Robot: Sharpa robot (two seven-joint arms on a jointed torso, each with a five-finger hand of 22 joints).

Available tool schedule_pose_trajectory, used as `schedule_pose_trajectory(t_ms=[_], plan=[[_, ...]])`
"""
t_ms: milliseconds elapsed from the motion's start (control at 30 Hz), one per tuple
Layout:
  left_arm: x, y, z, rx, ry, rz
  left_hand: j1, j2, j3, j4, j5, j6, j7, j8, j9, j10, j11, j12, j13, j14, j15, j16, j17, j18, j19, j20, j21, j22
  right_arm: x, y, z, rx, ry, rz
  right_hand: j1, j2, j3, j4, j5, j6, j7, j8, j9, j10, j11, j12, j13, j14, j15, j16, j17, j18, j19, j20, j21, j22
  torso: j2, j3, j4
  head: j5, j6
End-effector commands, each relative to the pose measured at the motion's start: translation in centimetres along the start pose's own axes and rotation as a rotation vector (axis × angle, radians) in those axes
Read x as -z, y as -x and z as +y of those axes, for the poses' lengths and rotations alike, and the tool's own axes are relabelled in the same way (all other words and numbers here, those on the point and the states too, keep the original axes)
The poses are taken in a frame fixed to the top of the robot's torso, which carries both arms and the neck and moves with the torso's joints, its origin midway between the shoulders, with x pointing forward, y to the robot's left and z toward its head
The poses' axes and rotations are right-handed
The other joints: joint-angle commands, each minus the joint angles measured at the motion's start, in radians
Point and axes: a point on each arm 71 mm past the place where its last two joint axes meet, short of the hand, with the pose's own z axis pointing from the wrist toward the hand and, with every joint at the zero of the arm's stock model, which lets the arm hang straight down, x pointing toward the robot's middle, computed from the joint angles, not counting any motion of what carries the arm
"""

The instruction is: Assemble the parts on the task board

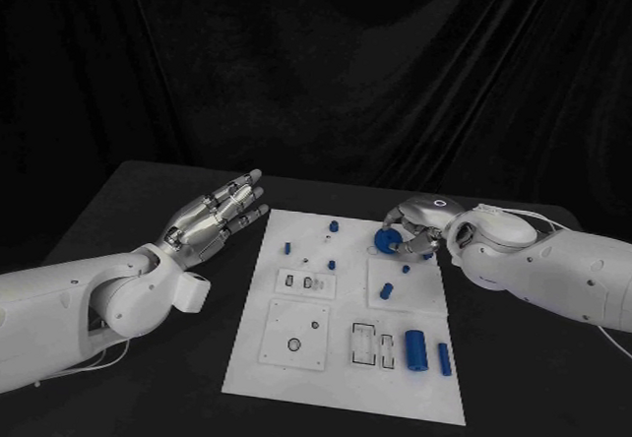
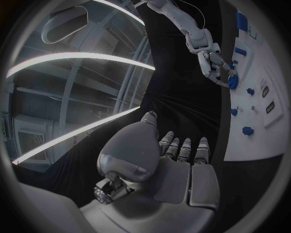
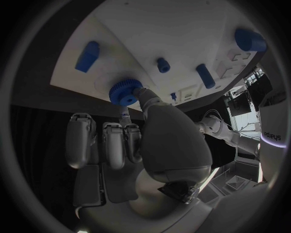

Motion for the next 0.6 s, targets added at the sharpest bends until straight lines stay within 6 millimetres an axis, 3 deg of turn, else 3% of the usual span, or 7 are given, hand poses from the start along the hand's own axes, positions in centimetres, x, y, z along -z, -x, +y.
schedule_pose_trajectory(t_ms=[33,233,600], plan=[[-0.1,-0.2,0.0,0.011,-0.005,0.017,0.009,0.0,0.006,0.0,0.004,0.002,-0.003,0.004,0.001,-0.002,0.003,-0.003,-0.002,0.0,0.007,-0.004,-0.001,0.018,0.001,0.003,-0.004,-0.001,-0.6,0.9,1.4,-0.025,0.042,-0.028,-0.016,0.006,0.001,0.006,0.002,-0.005,0.003,0.135,0.19,0.105,0.004,0.003,0.263,0.105,-0.001,0.003,0.263,-0.019,0.009,-0.002,0.004,0.128,0.0,-0.0008,0.0003,0.0,-0.001],[-0.3,-0.4,0.1,0.015,-0.002,0.024,0.01,0.001,0.007,0.0,0.005,0.001,-0.003,0.004,0.001,-0.002,0.003,-0.003,-0.002,0.0,0.008,-0.004,-0.001,0.018,0.001,0.003,-0.004,0.0,-2.0,1.2,3.9,-0.038,0.099,-0.011,-0.021,0.005,0.003,0.008,0.002,-0.007,0.005,0.136,0.192,0.105,0.006,0.003,0.263,0.105,0.0,0.003,0.263,-0.019,0.009,-0.002,0.004,0.128,0.0,-0.0024,0.0022,0.002,-0.004],[-0.3,-0.4,0.2,0.017,0.002,0.027,0.011,0.001,0.008,-0.001,0.007,0.001,-0.003,0.004,0.001,-0.002,0.003,-0.003,-0.002,0.0,0.009,-0.004,-0.001,0.018,0.001,0.003,-0.004,0.0,-4.7,1.2,6.9,-0.03,0.161,0.009,-0.027,0.006,0.007,0.012,-0.006,-0.016,0.008,0.132,0.193,0.105,0.008,0.003,0.263,0.105,0.002,0.003,0.263,-0.019,0.011,0.0,0.004,0.129,0.004,-0.0008,0.0048,-0.001,-0.007]])
